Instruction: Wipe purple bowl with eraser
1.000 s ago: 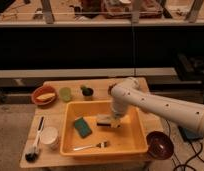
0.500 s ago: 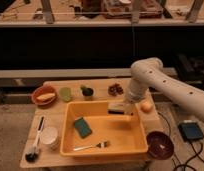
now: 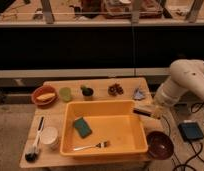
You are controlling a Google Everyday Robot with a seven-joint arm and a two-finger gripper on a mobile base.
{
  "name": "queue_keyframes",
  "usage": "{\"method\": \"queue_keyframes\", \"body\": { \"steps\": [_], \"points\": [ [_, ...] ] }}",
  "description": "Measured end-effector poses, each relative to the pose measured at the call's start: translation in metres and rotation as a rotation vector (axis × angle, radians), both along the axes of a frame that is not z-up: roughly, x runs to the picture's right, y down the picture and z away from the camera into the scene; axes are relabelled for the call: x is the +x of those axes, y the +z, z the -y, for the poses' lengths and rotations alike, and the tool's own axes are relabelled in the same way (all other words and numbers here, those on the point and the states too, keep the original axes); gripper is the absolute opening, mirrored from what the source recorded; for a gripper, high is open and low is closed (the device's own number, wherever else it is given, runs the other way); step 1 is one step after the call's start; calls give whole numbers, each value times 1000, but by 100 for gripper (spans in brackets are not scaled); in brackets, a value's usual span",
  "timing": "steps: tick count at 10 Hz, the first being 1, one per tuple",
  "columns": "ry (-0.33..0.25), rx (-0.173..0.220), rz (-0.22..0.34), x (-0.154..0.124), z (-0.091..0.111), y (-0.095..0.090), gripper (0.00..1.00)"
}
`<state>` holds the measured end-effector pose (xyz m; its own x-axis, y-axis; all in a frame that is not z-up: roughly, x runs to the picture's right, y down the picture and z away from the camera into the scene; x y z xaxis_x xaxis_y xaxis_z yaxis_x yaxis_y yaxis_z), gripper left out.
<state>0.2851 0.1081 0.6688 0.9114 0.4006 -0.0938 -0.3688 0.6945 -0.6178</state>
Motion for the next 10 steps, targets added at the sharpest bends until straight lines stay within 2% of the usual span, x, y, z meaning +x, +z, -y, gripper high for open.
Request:
{"method": "queue_keyframes", "body": {
  "steps": [1, 3, 10],
  "points": [
    [41, -3, -57, 19, -18, -20, 0],
    [89, -20, -141, 39, -44, -45, 0],
    [101, -25, -163, 41, -49, -47, 0]
  ]
}}
